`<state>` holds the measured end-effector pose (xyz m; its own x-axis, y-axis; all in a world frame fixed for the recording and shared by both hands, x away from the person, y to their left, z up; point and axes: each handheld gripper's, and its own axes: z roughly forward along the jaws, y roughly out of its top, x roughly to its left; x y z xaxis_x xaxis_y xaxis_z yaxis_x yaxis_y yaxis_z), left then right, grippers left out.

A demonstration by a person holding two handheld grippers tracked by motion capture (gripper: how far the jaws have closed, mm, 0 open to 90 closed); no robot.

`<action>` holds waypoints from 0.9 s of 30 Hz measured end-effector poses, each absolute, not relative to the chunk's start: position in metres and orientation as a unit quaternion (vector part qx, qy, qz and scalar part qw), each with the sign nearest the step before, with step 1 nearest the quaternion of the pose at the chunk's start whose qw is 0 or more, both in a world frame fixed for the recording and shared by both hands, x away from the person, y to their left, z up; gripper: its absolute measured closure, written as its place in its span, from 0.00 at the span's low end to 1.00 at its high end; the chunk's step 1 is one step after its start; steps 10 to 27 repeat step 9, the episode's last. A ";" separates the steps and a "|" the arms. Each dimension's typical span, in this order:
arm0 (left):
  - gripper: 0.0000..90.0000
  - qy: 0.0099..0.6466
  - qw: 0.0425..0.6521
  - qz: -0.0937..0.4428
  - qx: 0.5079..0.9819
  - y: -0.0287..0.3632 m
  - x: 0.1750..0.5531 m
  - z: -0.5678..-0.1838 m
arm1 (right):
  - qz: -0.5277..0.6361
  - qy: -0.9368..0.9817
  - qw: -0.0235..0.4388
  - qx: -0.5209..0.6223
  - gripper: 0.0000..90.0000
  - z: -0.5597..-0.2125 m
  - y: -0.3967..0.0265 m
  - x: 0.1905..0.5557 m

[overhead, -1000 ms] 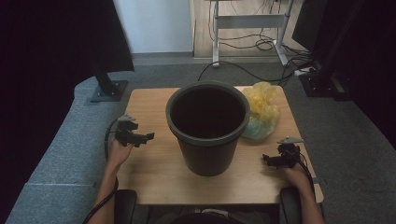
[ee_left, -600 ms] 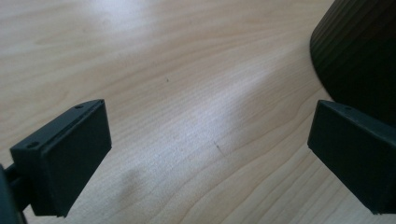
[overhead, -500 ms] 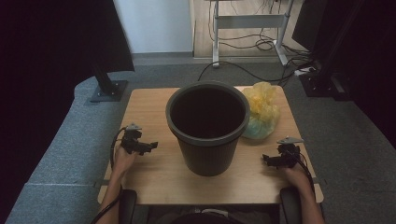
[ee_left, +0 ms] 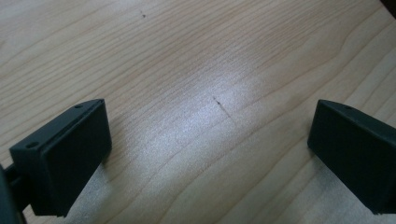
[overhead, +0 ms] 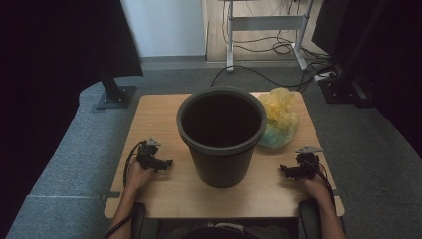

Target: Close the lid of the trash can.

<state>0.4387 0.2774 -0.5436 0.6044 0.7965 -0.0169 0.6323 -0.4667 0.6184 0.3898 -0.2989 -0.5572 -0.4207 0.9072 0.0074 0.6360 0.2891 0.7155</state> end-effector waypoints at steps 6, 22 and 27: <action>0.00 0.420 0.312 0.145 0.840 0.277 0.437 -0.547 | 0.329 0.776 0.206 0.496 0.00 -0.557 -0.299 0.390; 0.00 0.427 0.310 0.149 0.836 0.276 0.437 -0.547 | 0.329 0.777 0.206 0.496 0.00 -0.557 -0.299 0.389; 0.00 0.427 0.310 0.149 0.836 0.276 0.437 -0.547 | 0.329 0.777 0.206 0.496 0.00 -0.557 -0.299 0.389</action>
